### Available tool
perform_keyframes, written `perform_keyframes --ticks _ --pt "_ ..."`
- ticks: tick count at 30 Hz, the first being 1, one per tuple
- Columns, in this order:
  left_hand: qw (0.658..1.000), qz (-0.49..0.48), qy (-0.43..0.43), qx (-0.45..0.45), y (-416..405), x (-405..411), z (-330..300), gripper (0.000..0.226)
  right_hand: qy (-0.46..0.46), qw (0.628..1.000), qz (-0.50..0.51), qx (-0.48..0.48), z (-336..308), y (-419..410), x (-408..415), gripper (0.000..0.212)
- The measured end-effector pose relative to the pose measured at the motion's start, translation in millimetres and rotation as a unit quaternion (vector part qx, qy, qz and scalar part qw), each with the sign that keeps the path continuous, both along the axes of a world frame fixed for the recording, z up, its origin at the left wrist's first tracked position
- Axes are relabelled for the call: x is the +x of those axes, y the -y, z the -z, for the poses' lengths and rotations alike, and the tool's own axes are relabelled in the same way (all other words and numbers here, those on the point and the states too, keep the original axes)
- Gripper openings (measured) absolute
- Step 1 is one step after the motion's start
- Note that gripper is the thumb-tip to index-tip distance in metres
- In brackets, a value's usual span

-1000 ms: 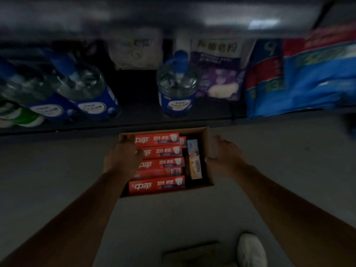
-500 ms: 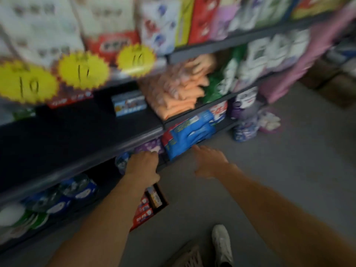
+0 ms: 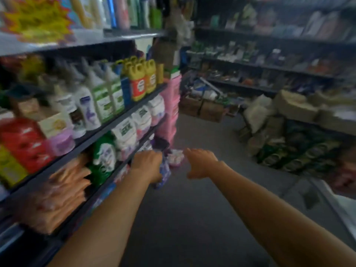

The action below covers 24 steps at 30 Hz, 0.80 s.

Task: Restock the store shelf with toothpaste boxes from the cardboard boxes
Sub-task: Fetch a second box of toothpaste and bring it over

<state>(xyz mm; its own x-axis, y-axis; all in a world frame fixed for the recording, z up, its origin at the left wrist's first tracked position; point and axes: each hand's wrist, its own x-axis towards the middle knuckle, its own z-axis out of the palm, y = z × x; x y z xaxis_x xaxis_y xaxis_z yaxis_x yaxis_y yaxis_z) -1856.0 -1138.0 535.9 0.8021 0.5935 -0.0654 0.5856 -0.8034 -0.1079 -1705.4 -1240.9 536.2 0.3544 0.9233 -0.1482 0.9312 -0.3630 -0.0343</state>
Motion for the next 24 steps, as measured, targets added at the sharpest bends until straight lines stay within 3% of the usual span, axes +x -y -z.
perform_keyframes --ticks 7,15,24 --pt "0.996 0.071 0.050 0.003 -31 231 -51 0.048 0.043 0.997 0.065 -0.016 -36 -7 220 0.074" --pt "0.992 0.116 0.043 0.018 -94 389 -79 0.051 0.057 0.991 0.116 -0.020 -50 -33 385 0.091" --pt "0.987 0.155 0.034 0.017 -237 592 -58 0.051 0.053 0.988 0.146 -0.025 -43 -156 577 0.091"
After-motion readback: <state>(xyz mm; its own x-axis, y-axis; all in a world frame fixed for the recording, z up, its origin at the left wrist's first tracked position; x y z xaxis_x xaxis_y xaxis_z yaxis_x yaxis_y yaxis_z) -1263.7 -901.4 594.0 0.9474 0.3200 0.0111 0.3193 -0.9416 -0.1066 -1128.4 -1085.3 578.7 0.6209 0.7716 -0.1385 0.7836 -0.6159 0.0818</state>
